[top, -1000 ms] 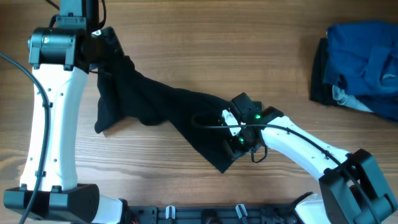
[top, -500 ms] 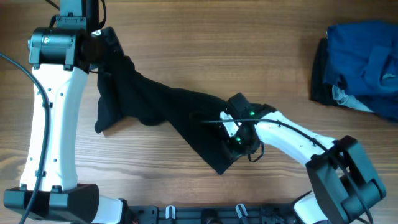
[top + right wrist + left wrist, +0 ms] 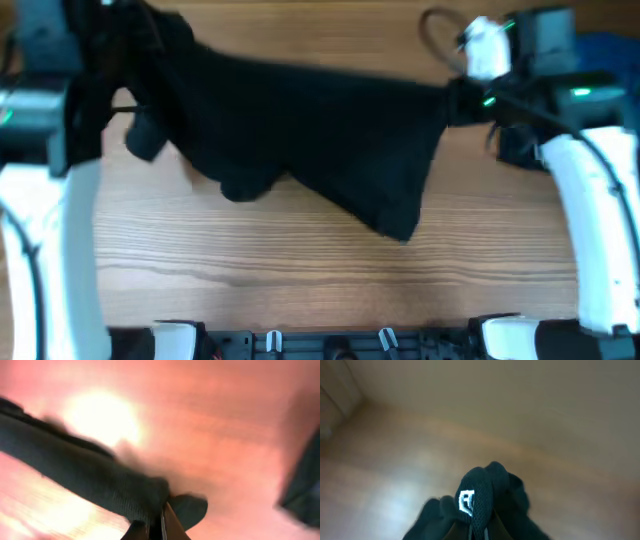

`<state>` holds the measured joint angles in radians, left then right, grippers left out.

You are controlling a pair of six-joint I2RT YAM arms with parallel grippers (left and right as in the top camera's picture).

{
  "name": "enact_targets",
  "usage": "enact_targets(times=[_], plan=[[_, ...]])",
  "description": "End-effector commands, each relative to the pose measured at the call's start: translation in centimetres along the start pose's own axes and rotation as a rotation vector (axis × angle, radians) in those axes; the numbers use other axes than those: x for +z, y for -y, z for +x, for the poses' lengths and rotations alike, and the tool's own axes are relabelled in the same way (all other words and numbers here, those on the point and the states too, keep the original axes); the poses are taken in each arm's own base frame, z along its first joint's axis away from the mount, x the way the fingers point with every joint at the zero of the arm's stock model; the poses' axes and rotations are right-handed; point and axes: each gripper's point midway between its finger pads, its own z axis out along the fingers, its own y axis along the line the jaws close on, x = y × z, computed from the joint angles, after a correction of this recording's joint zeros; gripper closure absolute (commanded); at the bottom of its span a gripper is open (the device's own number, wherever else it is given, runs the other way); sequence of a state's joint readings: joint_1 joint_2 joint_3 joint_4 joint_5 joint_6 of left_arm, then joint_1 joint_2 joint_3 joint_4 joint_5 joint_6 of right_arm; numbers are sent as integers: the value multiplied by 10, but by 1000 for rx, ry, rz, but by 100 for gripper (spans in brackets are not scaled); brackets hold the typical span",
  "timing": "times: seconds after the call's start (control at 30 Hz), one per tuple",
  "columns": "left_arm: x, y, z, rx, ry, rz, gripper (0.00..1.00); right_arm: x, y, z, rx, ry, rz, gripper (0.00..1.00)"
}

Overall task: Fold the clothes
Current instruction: 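Lift the garment with both grippers and spread it flat upward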

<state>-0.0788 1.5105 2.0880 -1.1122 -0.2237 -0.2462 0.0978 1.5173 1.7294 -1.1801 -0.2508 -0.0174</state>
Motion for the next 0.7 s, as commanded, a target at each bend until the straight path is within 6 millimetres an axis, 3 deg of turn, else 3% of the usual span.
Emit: enact_targets(times=[0.0,0.1,0.23,0.3,0.57,0.67], plan=[[-60,-19,-45,30,218,-53,96,-58,10,-34,-74,148,71,96],[-92,-24,-55,53,290,-43,96,-111,21,-52,-70,255,148,96],[-121,-30,-56,39,334,-31,96,-157,16,-60,-80,343,179,96],[-137,-34,-56,31,359,-23,96,-173,10,-55,-82,355,181,96],[-240,-50,-50,-38,534,96,96,-231,-10,-15,-32,420,195,96],[-262,-51,-44,-43,564,143,96,-246,-14,0,0,442,207,96]])
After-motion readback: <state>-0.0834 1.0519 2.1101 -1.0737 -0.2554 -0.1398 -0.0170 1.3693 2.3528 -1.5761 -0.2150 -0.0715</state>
